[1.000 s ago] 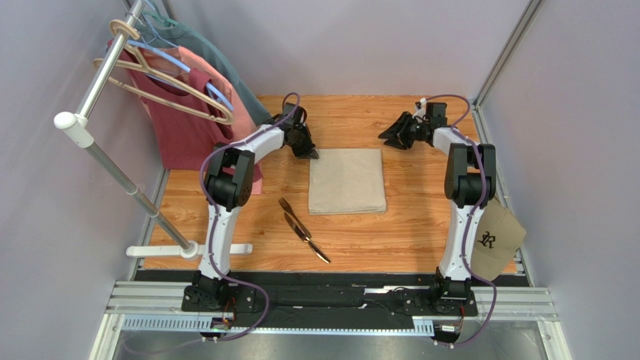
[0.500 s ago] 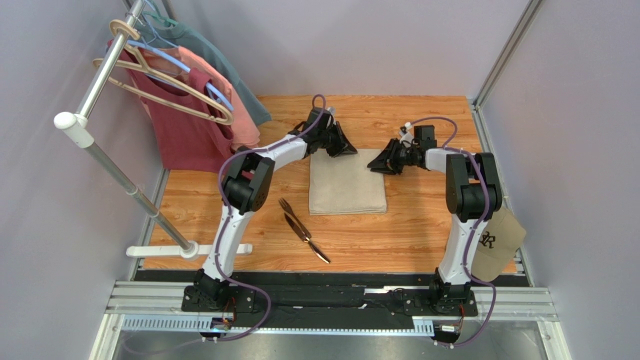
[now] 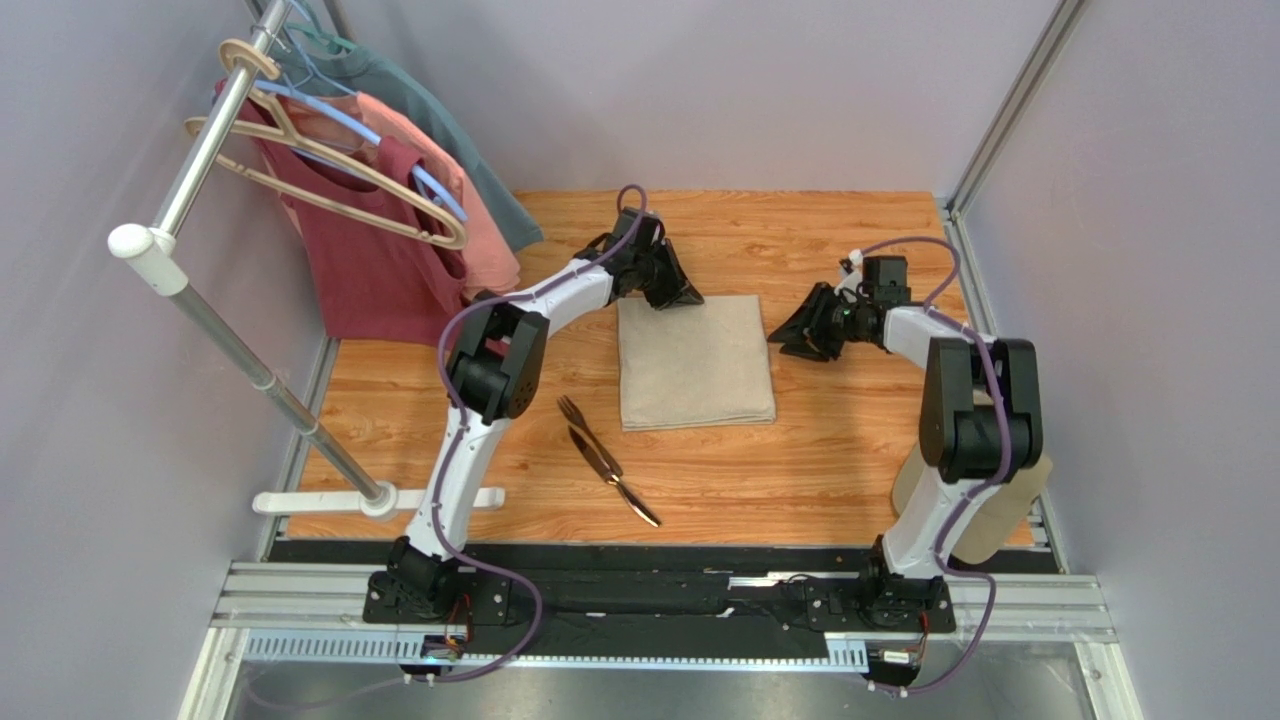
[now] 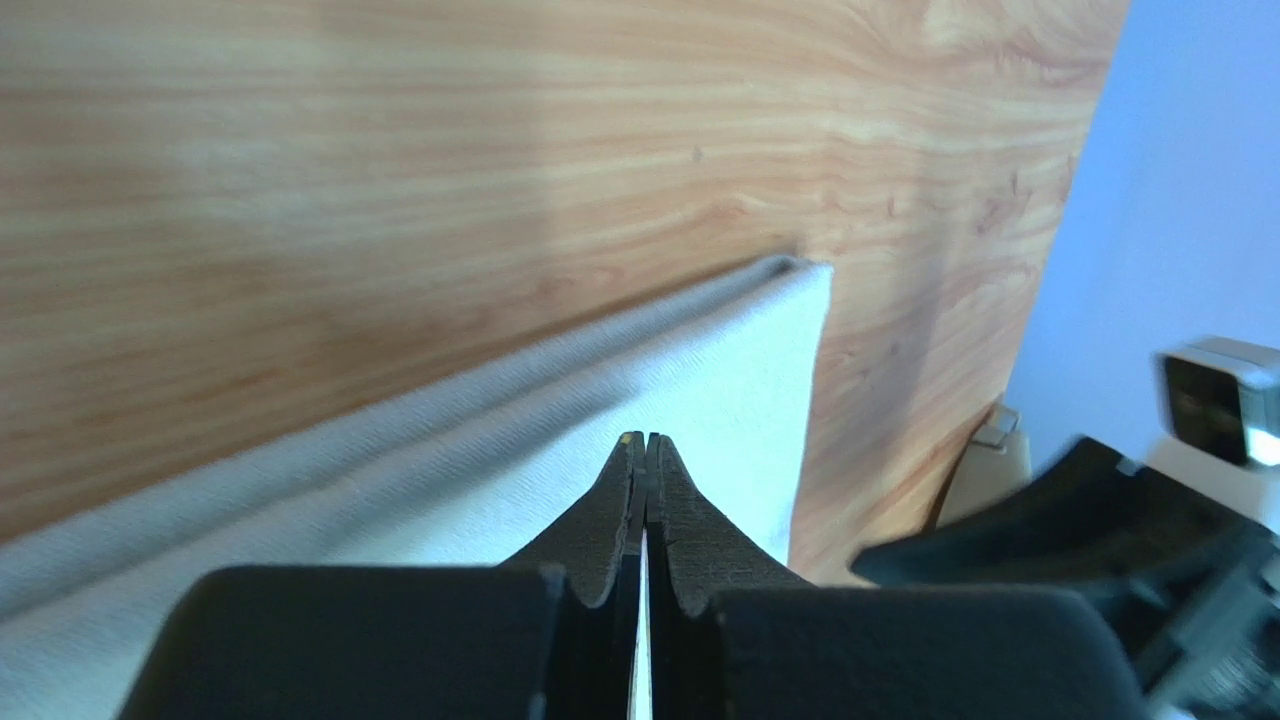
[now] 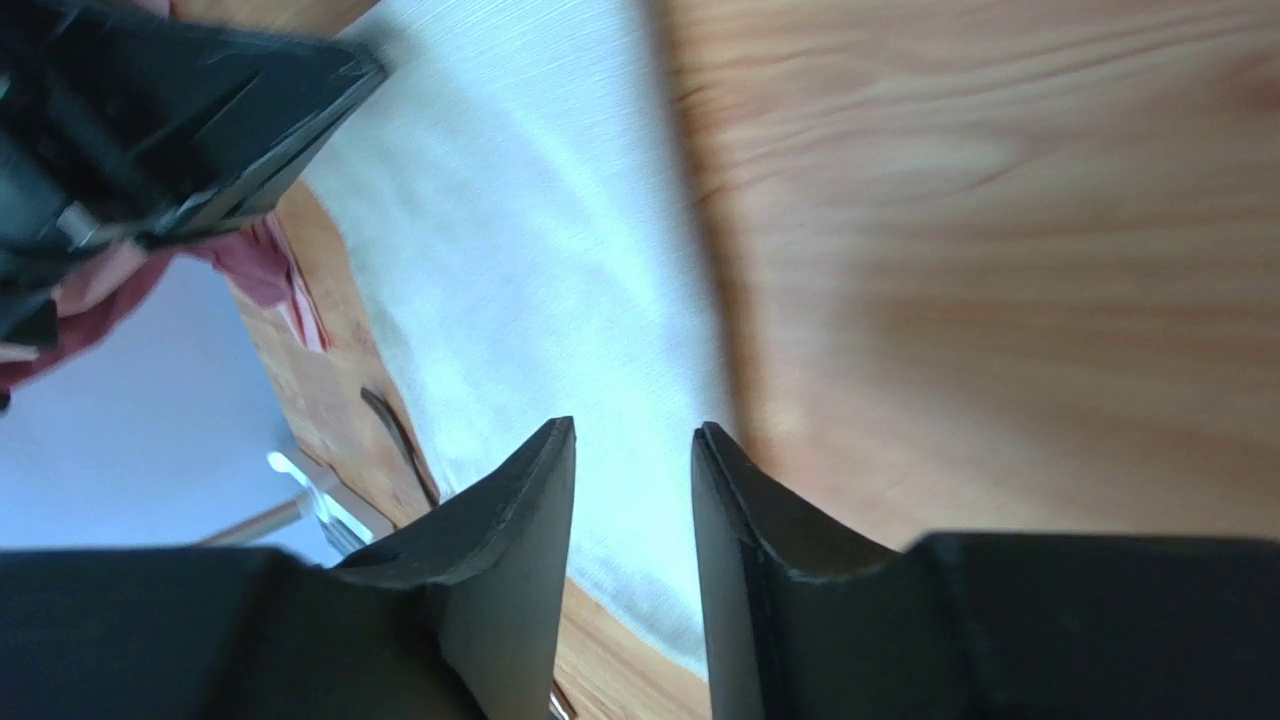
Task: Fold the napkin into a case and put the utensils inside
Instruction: Smooth out the square-folded napkin at the center of the board.
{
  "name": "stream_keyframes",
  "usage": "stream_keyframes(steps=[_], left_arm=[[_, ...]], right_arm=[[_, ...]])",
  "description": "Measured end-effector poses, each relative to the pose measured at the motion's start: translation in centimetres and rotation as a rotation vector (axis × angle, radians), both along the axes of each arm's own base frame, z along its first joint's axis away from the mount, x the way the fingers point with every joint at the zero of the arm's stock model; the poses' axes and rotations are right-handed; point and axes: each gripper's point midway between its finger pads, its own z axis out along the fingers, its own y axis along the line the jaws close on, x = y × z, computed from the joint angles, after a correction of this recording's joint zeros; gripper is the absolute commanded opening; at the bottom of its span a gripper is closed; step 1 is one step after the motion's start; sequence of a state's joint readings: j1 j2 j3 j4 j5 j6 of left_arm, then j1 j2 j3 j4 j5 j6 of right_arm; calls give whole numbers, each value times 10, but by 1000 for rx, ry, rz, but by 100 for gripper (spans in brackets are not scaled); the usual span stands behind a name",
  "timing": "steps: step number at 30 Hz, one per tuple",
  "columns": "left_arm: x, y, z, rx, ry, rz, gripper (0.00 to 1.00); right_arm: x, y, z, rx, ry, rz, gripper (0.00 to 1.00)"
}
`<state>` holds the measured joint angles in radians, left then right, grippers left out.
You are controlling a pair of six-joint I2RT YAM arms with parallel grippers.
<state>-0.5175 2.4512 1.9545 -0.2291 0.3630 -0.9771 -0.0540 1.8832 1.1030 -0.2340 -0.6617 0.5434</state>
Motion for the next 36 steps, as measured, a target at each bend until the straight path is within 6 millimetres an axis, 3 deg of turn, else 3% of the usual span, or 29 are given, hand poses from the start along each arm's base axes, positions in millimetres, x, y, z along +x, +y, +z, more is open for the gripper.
stream_keyframes(steps=[3, 6, 8, 11, 14, 17, 20, 23, 26, 29, 32, 34, 36], left_arm=[[-10, -6, 9, 13, -30, -58, 18], [-36, -19, 17, 13, -40, -127, 27], [-57, -28, 19, 11, -35, -172, 27], [-82, -35, 12, 15, -13, -213, 26], [-97, -36, -1, 33, 23, -232, 27], [-95, -28, -6, 54, 32, -226, 30], [-88, -18, -10, 87, 17, -221, 33], [-86, -7, -13, 124, 12, -220, 35], [-91, 0, -2, 137, 0, -224, 35], [-102, 6, 19, 133, -21, -234, 35], [-115, 15, 36, 131, -47, -243, 35], [-123, 23, 36, 138, -46, -248, 36], [-132, 31, 30, 157, -32, -255, 36]], right_arm=[[-19, 21, 33, -39, -80, 55, 45], [-43, 42, 47, -15, -118, 114, 46], [-56, 48, 36, 9, -97, 133, 46], [-74, 45, 1, 27, 9, 122, 46], [-94, 41, -25, 50, 98, 109, 51], [-98, 35, -20, 42, 81, 93, 63], [-101, 24, -11, -32, 38, 72, 69], [-103, 21, 11, -71, -30, 67, 71], [-104, 30, 24, -71, -80, 96, 72], [-109, 38, 19, -57, -75, 123, 71], [-117, 31, -6, -63, -8, 103, 69], [-122, 22, -17, -47, 38, 73, 70], [-119, 9, -16, -69, 32, 35, 70]])
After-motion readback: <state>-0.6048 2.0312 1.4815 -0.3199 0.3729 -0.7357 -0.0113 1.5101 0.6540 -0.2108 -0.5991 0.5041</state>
